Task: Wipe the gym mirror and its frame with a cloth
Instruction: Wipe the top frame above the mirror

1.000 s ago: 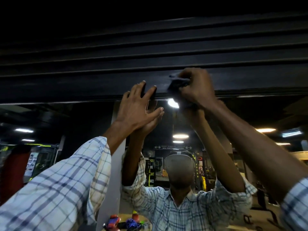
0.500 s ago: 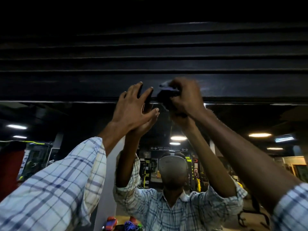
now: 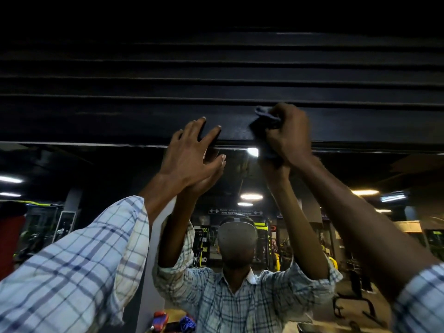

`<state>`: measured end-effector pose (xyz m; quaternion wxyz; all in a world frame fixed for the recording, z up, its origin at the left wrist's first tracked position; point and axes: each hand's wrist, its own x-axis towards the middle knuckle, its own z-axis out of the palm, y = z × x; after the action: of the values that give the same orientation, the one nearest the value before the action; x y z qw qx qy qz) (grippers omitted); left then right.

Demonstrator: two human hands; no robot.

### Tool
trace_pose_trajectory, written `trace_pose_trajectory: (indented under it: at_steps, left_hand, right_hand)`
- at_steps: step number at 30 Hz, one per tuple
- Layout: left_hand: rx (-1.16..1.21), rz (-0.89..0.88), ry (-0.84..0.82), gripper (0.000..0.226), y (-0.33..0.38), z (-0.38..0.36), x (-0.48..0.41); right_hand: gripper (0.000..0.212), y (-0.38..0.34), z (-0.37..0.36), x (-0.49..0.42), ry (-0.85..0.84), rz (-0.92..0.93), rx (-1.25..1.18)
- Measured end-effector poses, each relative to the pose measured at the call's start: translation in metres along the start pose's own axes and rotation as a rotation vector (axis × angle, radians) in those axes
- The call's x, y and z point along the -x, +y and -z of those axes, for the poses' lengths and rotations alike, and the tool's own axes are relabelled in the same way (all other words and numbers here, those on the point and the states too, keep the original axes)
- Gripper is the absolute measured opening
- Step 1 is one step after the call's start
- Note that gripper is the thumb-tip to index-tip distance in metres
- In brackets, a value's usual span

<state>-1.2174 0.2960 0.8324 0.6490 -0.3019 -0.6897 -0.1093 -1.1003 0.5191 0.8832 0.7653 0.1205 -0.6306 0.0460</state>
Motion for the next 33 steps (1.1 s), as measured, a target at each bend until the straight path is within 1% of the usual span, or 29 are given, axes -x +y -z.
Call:
trace_pose_trajectory:
  at_steps: [1, 2, 4, 5, 6, 9, 10, 11, 14, 15, 16, 18, 19, 20, 21, 24, 25, 26, 28, 29, 30, 33]
  left_hand:
    - [0.004, 0.005, -0.004, 0.084, -0.005, 0.000, 0.001]
    - [0.007, 0.006, -0.011, 0.083, -0.010, 0.001, 0.002]
    - [0.004, 0.005, -0.018, 0.081, -0.019, 0.001, 0.004]
    - [0.004, 0.005, -0.014, 0.081, -0.023, 0.001, 0.005]
    - [0.006, 0.007, -0.007, 0.082, -0.028, 0.001, 0.006]
    - [0.014, 0.008, 0.001, 0.083, -0.041, 0.002, 0.010]
    - [0.012, 0.002, -0.001, 0.081, -0.046, 0.002, 0.011]
    - [0.005, -0.003, 0.001, 0.080, -0.050, 0.002, 0.012]
    - [0.002, 0.018, 0.008, 0.078, -0.067, 0.004, 0.016]
    - [0.006, 0.035, 0.005, 0.078, -0.074, 0.004, 0.017]
    - [0.010, 0.051, 0.001, 0.079, -0.080, 0.005, 0.018]
    - [0.017, 0.079, -0.005, 0.079, -0.094, 0.007, 0.022]
    - [0.019, 0.088, -0.010, 0.079, -0.101, 0.008, 0.024]
    - [0.021, 0.094, -0.017, 0.079, -0.108, 0.010, 0.027]
    - [0.022, 0.098, -0.024, 0.078, -0.116, 0.012, 0.029]
    - [0.018, 0.106, -0.049, 0.078, -0.141, 0.017, 0.037]
    - [0.011, 0.107, -0.061, 0.078, -0.149, 0.019, 0.039]
    - [0.005, 0.106, -0.070, 0.078, -0.157, 0.021, 0.042]
    - [0.007, 0.115, -0.080, 0.078, -0.172, 0.025, 0.047]
    - [0.008, 0.121, -0.087, 0.078, -0.178, 0.027, 0.050]
    - [0.003, 0.124, -0.100, 0.078, -0.185, 0.029, 0.053]
    - [-0.040, 0.116, -0.145, 0.079, -0.206, 0.033, 0.059]
  right_hand:
    - [0.020, -0.007, -0.009, 0.003, 0.007, 0.006, 0.010]
    - [0.020, -0.015, -0.017, 0.006, -0.038, 0.036, 0.004]
    - [0.020, -0.029, -0.030, 0.010, -0.183, 0.095, -0.027]
    - [0.020, -0.034, -0.033, 0.009, -0.200, 0.103, -0.040]
    - [0.020, -0.037, -0.036, 0.007, -0.168, 0.095, -0.048]
    - [0.019, -0.048, -0.046, 0.004, 0.031, -0.008, -0.005]
    - [0.019, -0.055, -0.052, 0.004, 0.046, -0.029, 0.010]
    - [0.020, -0.062, -0.058, 0.005, 0.009, -0.020, 0.011]
    - [0.026, -0.078, -0.071, 0.006, -0.219, 0.133, -0.032]
    - [0.029, -0.082, -0.072, 0.004, -0.242, 0.146, -0.045]
    - [0.030, -0.083, -0.074, 0.001, -0.218, 0.114, -0.062]
    - [0.029, -0.086, -0.079, -0.004, -0.065, -0.017, -0.066]
    - [0.027, -0.089, -0.084, -0.004, 0.008, -0.070, -0.032]
    - [0.025, -0.095, -0.090, -0.002, 0.031, -0.079, -0.010]
    - [0.025, -0.104, -0.097, 0.000, -0.020, -0.041, -0.016]
    - [0.028, -0.129, -0.113, 0.011, -0.310, 0.155, -0.046]
    - [0.028, -0.136, -0.115, 0.011, -0.316, 0.163, -0.033]
    - [0.029, -0.140, -0.118, 0.010, -0.255, 0.121, -0.030]
    - [0.027, -0.147, -0.124, 0.006, -0.066, -0.028, -0.022]
    - [0.026, -0.153, -0.129, 0.006, -0.012, -0.080, -0.003]
    - [0.028, -0.160, -0.134, 0.007, -0.027, -0.080, 0.008]
    - [0.034, -0.182, -0.150, 0.010, -0.289, 0.080, -0.031]
